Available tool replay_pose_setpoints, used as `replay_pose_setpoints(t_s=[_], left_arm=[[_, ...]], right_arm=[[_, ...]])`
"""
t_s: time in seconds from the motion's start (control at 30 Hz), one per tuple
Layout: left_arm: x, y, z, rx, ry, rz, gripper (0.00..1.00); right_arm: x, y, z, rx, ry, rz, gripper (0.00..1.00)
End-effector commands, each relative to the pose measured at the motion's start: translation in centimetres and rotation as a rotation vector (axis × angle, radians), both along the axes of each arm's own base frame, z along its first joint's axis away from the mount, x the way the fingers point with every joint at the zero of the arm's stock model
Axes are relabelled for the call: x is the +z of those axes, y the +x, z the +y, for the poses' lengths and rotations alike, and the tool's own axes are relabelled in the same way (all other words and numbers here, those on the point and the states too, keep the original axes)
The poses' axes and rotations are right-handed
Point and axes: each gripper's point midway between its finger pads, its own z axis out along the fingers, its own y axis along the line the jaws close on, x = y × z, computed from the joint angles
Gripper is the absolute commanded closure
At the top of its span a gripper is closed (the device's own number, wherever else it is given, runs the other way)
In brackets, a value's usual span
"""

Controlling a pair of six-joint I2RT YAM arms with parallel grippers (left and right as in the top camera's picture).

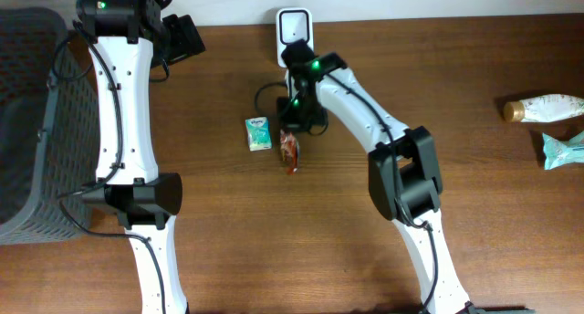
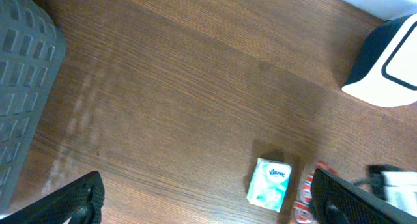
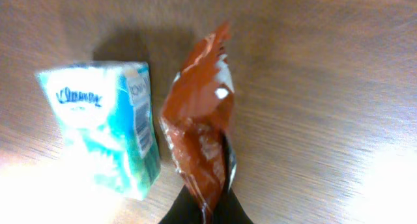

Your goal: Scan the item barcode

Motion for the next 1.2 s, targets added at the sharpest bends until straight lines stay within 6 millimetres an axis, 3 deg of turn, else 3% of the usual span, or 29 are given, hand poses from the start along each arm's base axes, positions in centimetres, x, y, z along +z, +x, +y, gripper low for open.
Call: replay_pose_setpoints(t_s=[0.0,0.07,0.17,0.3,0.4,0.5,0.7,0.83,0.9,0.93,1.0,1.07,1.17], left_arm=[[0.3,-0.1,0.2,0.004,0.011,-0.008,0.01],[0.3,-0.1,0.2,0.004,0.011,-0.008,0.01],[0.3,-0.1,0.2,0.004,0.011,-0.008,0.01],[0.3,-0.1,0.2,0.004,0.011,-0.008,0.01],[0.3,-0.1,0.2,0.004,0.011,-0.008,0.01],[0.3,-0.1,0.2,0.004,0.011,-0.007,0.01],[0.3,-0.1,0.2,0.004,0.011,-0.008,0.01],[0.3,-0.1,0.2,0.004,0.011,-0.008,0.01],[0.3,-0.1,0.2,0.004,0.011,-0.008,0.01],[0.3,-0.1,0.2,0.004,0.011,-0.008,0.01],[0.3,-0.1,0.2,0.004,0.011,-0.008,0.01],[0.3,-0.1,0.2,0.004,0.011,-0.008,0.01],[0.3,-0.1,0.2,0.004,0.011,-0.007,0.01]], right_arm=[[4.4,2.8,-3.0,-0.024,-0.01,-0.092,0.96],[4.6,2.7,-4.0,-0.006,-0.02,-0.088,0.96],[3.1,1.9,-4.7,-0.013,-0.039,-0.035,0.96],[1.2,-0.2,-3.3,0.022,0.042,0.055,0.96],[1.5,-1.3,-1.7,0.055,0.201,0.118,0.96],[2.8,-0.7,-2.1,0.019,0.33,0.152,0.96],[2.0,0.3,-6.1,-0.076,0.349,0.188,0.96],[-1.6,-1.0,-7.9,-0.118,0.323,0.251,0.96],[-2.7,-1.0,-9.4,-0.139,0.267,0.249,0.73],[-3.1,-1.0,-10.4,-0.15,0.225,0.246,0.7],[-2.6,-0.6,-13.3,-0.182,0.115,0.23,0.59],[-1.2,0.0,-16.3,-0.208,-0.017,0.204,0.54],[2.7,1.0,-19.6,-0.228,-0.177,0.14,0.47]])
